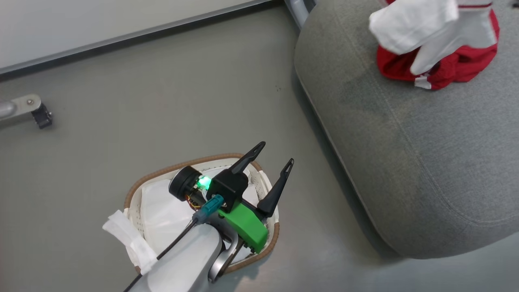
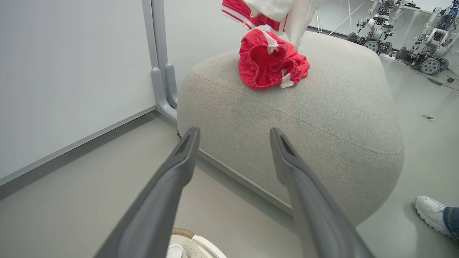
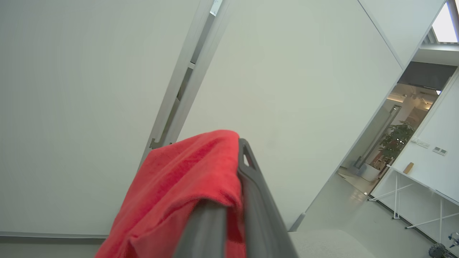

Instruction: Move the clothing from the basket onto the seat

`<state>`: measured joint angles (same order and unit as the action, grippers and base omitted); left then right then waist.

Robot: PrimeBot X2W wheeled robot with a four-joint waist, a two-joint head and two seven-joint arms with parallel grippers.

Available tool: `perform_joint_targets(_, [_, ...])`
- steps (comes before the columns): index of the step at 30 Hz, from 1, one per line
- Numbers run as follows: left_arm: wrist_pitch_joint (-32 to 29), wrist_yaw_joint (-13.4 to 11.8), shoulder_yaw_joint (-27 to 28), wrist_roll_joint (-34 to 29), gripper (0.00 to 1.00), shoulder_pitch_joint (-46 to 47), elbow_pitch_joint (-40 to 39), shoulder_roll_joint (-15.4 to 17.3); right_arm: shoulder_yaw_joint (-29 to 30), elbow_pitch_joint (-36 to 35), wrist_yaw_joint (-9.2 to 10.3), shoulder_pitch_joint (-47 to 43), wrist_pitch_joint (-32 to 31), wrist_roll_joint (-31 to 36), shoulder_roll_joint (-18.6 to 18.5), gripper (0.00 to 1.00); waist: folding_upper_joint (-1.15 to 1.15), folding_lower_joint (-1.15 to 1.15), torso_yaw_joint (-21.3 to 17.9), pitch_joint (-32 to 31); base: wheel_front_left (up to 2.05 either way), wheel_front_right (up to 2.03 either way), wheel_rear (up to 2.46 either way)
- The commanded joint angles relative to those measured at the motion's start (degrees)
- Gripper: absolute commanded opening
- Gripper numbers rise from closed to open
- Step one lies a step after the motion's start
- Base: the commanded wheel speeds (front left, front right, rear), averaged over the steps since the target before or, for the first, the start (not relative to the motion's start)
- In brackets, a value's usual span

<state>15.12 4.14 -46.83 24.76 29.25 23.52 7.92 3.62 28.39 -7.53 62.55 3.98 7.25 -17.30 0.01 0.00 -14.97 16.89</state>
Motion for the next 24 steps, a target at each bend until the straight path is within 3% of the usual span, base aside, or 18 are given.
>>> perform_joint_targets(1, [0.0, 0.05, -0.04, -0.36, 1.0, 1.25, -0.33, 0.3, 1.14, 0.42, 0.08, 2.87, -1.69, 0.35, -1.8, 0.0, -0.01, 0.0, 3.41, 4.23, 0.0, 0.0, 0.0])
perform_joint_targets(5, [-0.17, 0.13, -0.48, -1.57, 1.0, 3.02, -0.88, 0.79, 3.48, 1.78, 0.08, 10.51, -5.98, 2.11, -8.28, 0.0, -0.01, 0.0, 5.35, 8.17, 0.0, 0.0, 0.0])
perform_joint_targets(11, [-0.17, -0.68, -0.35, -2.67, 1.0, 5.21, -2.25, 1.36, 5.32, 6.4, 0.08, 15.79, -8.03, 2.94, -13.6, 0.0, -0.01, 0.0, 6.52, 13.42, 0.0, 0.0, 0.0])
perform_joint_targets(18, [-1.36, -1.19, -0.63, -3.13, 1.0, 6.76, -3.72, 2.03, 11.67, 13.56, 0.08, 9.76, -5.08, 3.64, -11.97, 0.0, -0.01, 0.0, 6.67, 17.22, 0.0, 0.0, 0.0])
perform_joint_targets(24, [-2.44, -1.6, -0.85, -3.37, 1.0, 6.8, -5.21, 3.43, 16.88, 19.35, 0.08, 3.04, -0.98, 6.22, -7.38, 0.0, -0.01, 0.0, 5.8, 18.53, 0.0, 0.0, 0.0])
